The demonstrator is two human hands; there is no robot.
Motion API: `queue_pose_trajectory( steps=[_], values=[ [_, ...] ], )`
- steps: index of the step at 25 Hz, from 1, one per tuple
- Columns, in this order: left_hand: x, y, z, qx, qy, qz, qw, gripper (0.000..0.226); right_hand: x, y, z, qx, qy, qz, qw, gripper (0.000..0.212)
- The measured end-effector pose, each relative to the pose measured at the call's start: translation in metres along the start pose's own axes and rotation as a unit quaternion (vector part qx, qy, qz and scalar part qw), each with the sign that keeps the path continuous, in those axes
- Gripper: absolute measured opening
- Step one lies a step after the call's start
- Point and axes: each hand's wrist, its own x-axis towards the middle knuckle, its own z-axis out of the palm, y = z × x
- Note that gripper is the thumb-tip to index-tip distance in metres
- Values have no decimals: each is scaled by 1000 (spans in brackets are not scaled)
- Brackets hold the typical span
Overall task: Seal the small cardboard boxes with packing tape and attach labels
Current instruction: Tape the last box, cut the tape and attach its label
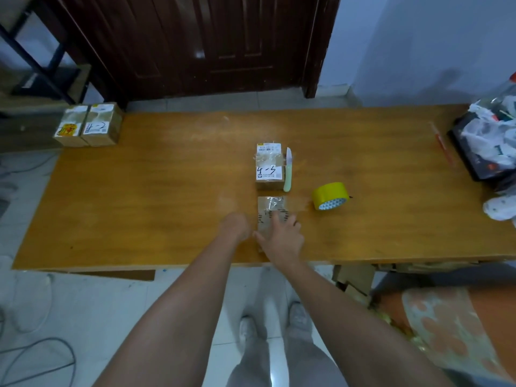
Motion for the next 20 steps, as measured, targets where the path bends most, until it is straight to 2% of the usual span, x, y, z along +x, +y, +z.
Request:
queue_pose_trajectory(
  steps=[3, 6, 7, 9, 12, 14, 16, 20],
  values=[
    [2, 4, -11, -30, 25, -17, 999, 27, 20, 18, -30, 5, 67, -37, 997, 70],
    [3, 16, -26, -93, 106, -17, 990, 22, 68, 50, -75, -34, 159, -124, 979, 61],
    [3, 22, -28, -113, 136, -16, 984, 25, 86, 62, -89, -55, 149, -133, 978, 62],
    [5, 37, -28, -139, 168, -27, 976, 38, 119, 83, -105, -104, 74, -120, 985, 67],
    [12, 59, -9, -127, 143, -47, 980, 67, 138, 104, -98, -96, -63, -79, 990, 66],
    [14, 72, 8, -131, 115, -64, 983, 87, 139, 112, -85, -50, -61, -74, 994, 62],
    [17, 85, 22, -134, 119, -81, 980, 98, 142, 118, -79, -9, -38, -68, 997, 59],
    [31, 86, 25, -126, 185, -86, 971, 86, 145, 135, -78, 170, -50, -26, 984, 65]
  ],
)
